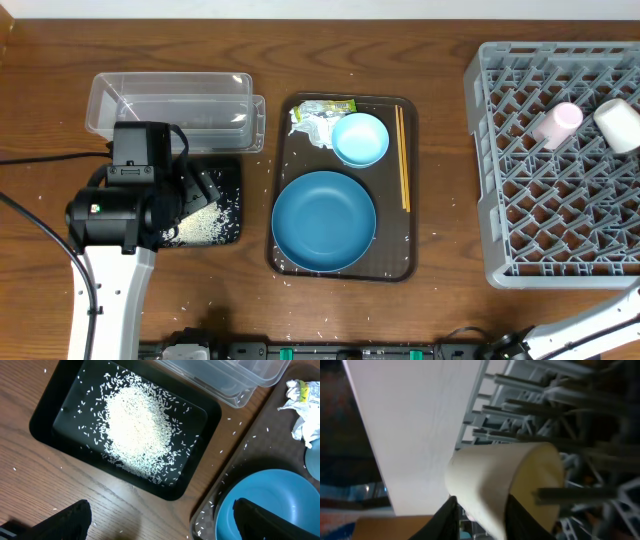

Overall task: Sort waste into correct bins and load items into the dishwasher rack
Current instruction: 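Carry the white cup with the right gripper into the grey rack, then release the cup and reach the right gripper to the teal plate rim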

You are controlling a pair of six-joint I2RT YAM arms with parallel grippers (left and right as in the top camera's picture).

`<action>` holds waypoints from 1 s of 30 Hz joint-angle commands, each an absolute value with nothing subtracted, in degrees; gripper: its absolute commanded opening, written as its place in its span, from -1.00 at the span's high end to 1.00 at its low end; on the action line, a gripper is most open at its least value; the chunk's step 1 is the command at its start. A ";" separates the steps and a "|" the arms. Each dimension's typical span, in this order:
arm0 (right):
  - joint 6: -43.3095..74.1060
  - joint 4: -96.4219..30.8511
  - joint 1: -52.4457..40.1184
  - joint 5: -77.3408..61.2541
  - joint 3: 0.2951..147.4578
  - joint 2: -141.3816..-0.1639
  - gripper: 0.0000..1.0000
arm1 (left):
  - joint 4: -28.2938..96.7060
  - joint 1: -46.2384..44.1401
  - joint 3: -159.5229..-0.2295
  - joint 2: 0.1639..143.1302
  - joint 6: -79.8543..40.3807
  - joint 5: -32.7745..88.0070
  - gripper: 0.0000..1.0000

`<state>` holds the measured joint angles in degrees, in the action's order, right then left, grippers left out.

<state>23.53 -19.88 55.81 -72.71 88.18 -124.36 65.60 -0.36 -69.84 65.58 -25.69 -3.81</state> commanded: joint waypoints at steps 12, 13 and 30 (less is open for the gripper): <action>25.67 -29.87 57.30 -57.21 87.85 -100.40 -0.07 | 65.76 -0.01 -70.30 65.58 -25.61 -4.14 -0.86; 25.76 -29.93 56.88 -57.25 87.85 -99.11 -0.11 | 65.73 -0.01 -70.30 65.58 -25.61 -4.14 -0.86; 12.56 -52.21 16.45 -47.86 87.83 -87.50 -0.59 | 65.73 -0.01 -70.30 65.58 -25.61 -4.14 -0.86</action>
<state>17.65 -50.17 22.98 -57.58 87.90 -88.09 65.60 -0.36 -69.84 65.58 -25.69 -3.81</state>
